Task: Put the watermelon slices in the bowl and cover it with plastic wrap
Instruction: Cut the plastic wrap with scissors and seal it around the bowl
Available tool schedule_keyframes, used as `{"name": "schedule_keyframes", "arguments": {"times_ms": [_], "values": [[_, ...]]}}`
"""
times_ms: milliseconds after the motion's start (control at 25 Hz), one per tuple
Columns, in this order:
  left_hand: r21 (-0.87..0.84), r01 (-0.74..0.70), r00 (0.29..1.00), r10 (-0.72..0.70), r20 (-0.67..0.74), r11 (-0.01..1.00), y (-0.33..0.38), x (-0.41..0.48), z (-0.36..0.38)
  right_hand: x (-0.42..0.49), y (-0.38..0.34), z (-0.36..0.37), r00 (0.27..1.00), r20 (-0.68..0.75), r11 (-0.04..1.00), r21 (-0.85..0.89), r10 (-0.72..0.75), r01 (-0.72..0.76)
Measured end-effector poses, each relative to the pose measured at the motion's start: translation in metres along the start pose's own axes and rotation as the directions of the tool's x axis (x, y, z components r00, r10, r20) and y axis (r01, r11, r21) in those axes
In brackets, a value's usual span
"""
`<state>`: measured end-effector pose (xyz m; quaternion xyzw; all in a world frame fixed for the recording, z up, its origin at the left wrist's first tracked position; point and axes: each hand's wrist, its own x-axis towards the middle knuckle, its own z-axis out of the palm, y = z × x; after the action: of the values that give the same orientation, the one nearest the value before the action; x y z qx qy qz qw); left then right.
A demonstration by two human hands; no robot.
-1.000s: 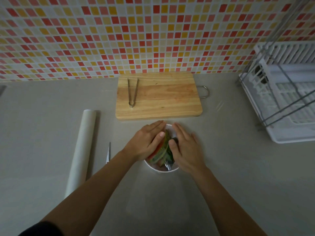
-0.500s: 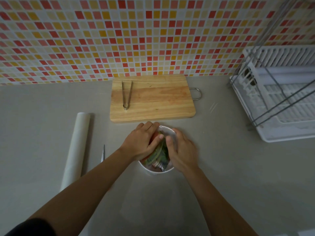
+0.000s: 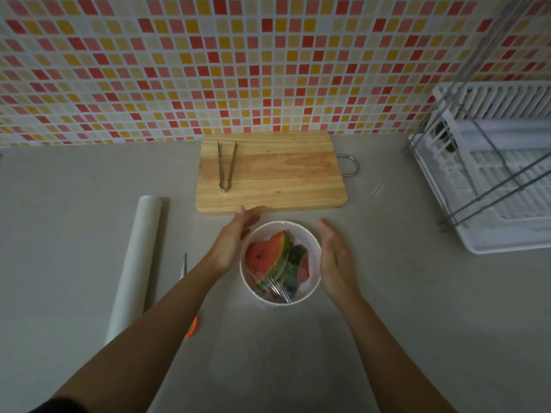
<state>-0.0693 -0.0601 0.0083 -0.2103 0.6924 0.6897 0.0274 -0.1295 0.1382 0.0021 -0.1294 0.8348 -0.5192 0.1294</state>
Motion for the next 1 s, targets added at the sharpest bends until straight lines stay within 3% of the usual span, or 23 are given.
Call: {"name": "schedule_keyframes", "arguments": {"times_ms": [80, 240, 360, 600, 1000], "values": [[-0.085, -0.014, 0.995, 0.022, 0.095, 0.996, -0.004, 0.0, 0.005, 0.006, -0.004, 0.006, 0.992, 0.126, 0.969, 0.242, 0.023, -0.053], [-0.21, 0.082, 0.991, -0.058, 0.117, 0.974, -0.003, 0.003, 0.016, 0.015, 0.002, 0.021, 0.978, 0.19, 0.901, 0.402, 0.091, -0.162], [-0.23, 0.179, 0.981, -0.155, 0.119, 0.957, 0.002, 0.004, 0.016, 0.019, 0.006, 0.023, 0.973, 0.177, 0.883, 0.419, 0.15, -0.212], [-0.115, 0.262, 0.957, -0.243, 0.159, 0.958, 0.012, 0.004, 0.02, 0.021, 0.006, 0.022, 0.96, 0.199, 0.904, 0.341, 0.198, -0.257], [-0.013, 0.327, 0.933, -0.32, 0.163, 0.945, 0.027, 0.002, 0.024, 0.007, 0.014, 0.02, 0.989, 0.076, 0.909, 0.39, 0.124, -0.144]]}}
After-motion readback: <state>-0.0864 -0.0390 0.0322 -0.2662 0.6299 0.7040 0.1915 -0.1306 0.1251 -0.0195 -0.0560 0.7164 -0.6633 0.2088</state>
